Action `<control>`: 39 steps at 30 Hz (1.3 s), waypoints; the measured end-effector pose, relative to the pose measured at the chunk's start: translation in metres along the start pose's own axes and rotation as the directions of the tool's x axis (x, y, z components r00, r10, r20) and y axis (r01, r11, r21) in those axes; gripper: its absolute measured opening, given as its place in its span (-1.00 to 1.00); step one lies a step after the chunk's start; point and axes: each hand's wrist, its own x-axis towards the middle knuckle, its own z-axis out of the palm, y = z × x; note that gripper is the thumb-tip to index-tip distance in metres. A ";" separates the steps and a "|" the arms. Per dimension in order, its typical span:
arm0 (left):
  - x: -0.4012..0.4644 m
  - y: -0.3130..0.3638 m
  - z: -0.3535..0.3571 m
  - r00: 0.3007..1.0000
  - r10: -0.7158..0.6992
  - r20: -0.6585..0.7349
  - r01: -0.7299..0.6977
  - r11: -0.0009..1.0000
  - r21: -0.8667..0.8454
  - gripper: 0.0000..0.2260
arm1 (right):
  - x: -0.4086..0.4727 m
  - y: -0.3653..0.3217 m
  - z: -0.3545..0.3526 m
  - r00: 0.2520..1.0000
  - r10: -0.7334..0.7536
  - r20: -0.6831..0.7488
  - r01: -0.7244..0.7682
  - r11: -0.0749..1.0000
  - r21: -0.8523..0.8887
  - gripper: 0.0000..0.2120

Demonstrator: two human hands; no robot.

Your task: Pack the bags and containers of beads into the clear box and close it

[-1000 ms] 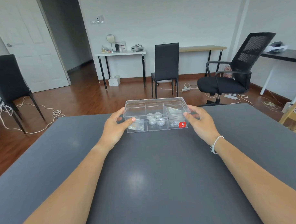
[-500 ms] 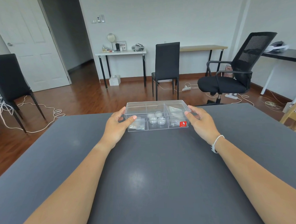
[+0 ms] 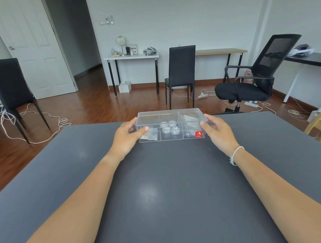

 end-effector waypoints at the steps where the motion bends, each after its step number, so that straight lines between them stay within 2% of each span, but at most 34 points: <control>1: 0.000 0.000 0.000 1.000 0.002 0.000 -0.002 1.000 0.008 -0.59 | 0.000 0.000 0.000 1.000 0.000 0.003 0.000 1.000 0.003 -0.61; 21: -0.004 -0.001 -0.001 1.000 0.016 0.026 -0.017 0.998 0.060 -0.59 | -0.003 0.001 -0.002 1.000 -0.006 0.023 0.005 1.000 0.023 -0.65; 26: -0.007 -0.003 -0.001 1.000 0.011 0.029 -0.015 0.993 0.115 -0.49 | -0.008 0.000 -0.002 1.000 -0.016 0.024 0.016 1.000 -0.003 -0.63; 39: -0.037 -0.001 -0.004 0.997 0.078 0.001 -0.075 0.957 0.281 -0.52 | -0.035 0.000 -0.006 0.999 -0.019 -0.050 0.016 0.997 -0.073 -0.62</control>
